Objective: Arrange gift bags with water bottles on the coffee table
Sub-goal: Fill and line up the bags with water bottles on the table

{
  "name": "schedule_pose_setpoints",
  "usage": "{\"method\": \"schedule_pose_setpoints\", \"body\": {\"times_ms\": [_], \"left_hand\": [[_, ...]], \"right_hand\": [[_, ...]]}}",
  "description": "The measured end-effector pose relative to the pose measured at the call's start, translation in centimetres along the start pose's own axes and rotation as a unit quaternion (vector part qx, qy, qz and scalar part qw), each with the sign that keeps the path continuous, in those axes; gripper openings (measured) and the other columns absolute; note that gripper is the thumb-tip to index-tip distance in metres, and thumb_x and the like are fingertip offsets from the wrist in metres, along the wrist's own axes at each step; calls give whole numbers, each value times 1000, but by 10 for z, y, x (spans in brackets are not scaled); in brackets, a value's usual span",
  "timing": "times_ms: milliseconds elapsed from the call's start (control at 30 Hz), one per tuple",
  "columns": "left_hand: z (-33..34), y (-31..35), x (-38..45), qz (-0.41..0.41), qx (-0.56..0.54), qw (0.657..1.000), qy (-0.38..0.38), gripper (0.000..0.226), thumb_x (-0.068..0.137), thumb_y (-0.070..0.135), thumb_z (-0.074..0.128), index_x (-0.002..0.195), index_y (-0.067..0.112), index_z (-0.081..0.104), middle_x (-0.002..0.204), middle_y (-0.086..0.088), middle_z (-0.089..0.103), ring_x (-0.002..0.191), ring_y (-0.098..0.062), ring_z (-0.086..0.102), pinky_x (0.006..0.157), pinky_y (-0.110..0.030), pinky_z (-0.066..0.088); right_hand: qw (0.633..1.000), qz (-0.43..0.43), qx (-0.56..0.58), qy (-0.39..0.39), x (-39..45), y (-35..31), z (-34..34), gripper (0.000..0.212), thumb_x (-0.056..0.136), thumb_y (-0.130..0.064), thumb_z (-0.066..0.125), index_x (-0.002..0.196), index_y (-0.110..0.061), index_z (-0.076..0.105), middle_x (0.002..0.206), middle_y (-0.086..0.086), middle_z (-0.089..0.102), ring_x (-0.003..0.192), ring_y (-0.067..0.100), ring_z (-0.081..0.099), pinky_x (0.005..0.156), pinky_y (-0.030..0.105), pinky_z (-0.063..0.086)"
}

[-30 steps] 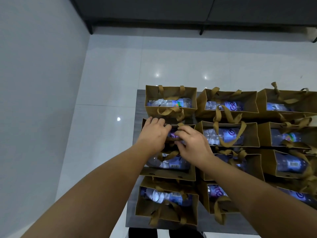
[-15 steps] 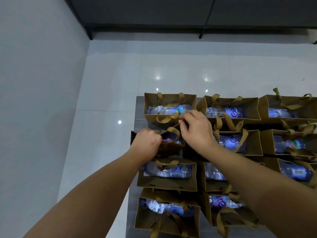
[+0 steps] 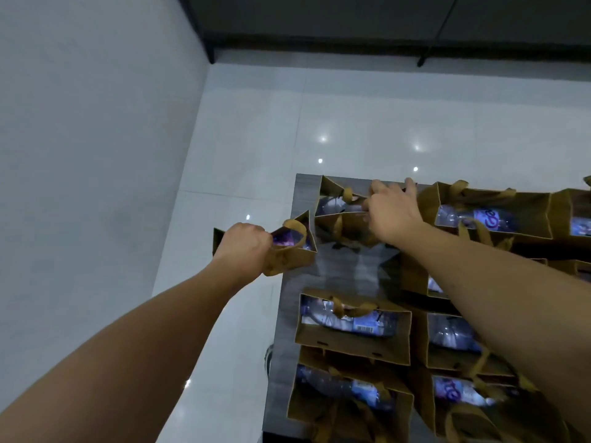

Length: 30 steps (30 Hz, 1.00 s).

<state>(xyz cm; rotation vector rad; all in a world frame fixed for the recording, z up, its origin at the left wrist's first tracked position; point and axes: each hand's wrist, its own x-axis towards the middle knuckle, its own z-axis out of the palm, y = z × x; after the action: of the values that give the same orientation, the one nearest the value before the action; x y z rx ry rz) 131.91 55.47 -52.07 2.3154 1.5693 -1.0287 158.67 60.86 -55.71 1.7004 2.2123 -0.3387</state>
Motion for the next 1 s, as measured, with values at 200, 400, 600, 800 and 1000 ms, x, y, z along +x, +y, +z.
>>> {"method": "schedule_pose_setpoints", "body": {"times_ms": [200, 400, 600, 800, 1000], "left_hand": [[5, -33, -8, -59, -29, 998, 19, 12, 98, 17, 49, 99, 17, 61, 84, 0, 52, 76, -18, 51, 68, -27, 41], [-20, -46, 10, -79, -16, 995, 51, 9, 94, 15, 53, 85, 16, 54, 77, 0, 52, 71, -18, 52, 64, -29, 39], [-68, -8, 41, -4, -11, 996, 90, 13, 91, 22, 60, 81, 17, 54, 71, 1, 48, 68, -17, 51, 63, -28, 39], [-96, 59, 68, 86, -50, 989, 113, 14, 98, 15, 50, 97, 13, 64, 84, -4, 52, 79, -21, 51, 71, -31, 42], [-97, 108, 93, 161, -42, 980, 112, 20, 96, 11, 50, 106, 9, 66, 111, -12, 67, 103, -32, 63, 82, -39, 49]], "right_hand": [[1000, 0, 28, 4, -26, -17, 8, 8, 91, -17, 65, 97, -16, 70, 97, -1, 51, 90, 18, 47, 87, 35, 41], [997, -53, 48, -38, -70, -36, 14, 16, 90, -17, 66, 105, -19, 71, 115, 0, 54, 105, 21, 48, 94, 35, 42], [991, -90, 83, -56, -98, -42, 17, 22, 90, -19, 65, 112, -20, 69, 121, 0, 52, 112, 21, 47, 102, 37, 38], [983, -90, 158, 3, -105, -28, 29, 28, 92, -40, 66, 115, -25, 72, 131, 1, 52, 125, 21, 43, 109, 39, 33], [920, 105, 342, 163, -98, -3, 34, 18, 86, -28, 77, 99, -16, 79, 117, 4, 67, 114, 22, 57, 99, 32, 43]]}}
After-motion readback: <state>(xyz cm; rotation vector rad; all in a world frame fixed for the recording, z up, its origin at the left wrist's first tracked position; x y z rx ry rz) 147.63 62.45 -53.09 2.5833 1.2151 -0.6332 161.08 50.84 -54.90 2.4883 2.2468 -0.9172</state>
